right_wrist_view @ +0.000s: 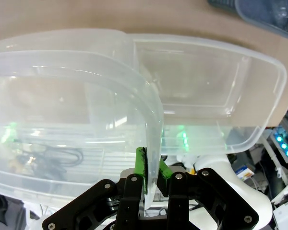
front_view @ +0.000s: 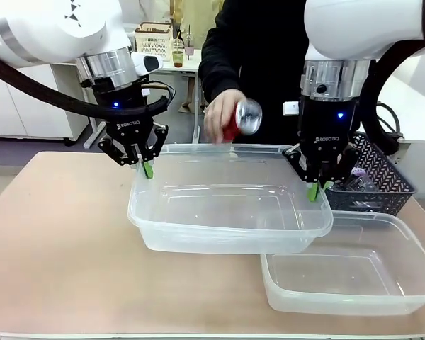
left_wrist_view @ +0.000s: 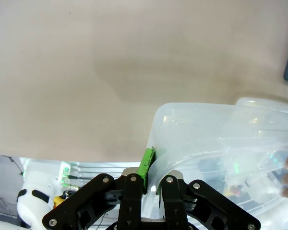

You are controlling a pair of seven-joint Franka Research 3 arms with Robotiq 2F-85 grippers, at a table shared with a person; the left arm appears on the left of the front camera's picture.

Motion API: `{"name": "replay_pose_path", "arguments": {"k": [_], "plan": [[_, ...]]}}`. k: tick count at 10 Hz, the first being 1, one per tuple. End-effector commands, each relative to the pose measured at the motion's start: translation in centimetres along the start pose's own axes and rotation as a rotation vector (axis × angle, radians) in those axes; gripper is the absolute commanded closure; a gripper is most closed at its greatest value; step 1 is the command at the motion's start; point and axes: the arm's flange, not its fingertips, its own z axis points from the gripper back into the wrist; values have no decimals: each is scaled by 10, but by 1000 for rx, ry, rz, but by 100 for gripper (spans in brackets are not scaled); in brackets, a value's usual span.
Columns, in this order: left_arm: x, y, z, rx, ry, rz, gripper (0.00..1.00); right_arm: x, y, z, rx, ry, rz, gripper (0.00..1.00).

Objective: Sort the waste into each basket.
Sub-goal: Offer the picked Organizing box to the human.

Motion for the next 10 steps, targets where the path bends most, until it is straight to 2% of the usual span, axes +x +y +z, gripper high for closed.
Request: {"name": "replay_pose_path", "arguments": {"k": [1,10], "plan": [[2,-3,9,-17,-12,15,93,-3,2,1,-15,10,2,94],[2,-3,9,-17,-12,15,93,-3,2,1,-15,10,2,94]]}}
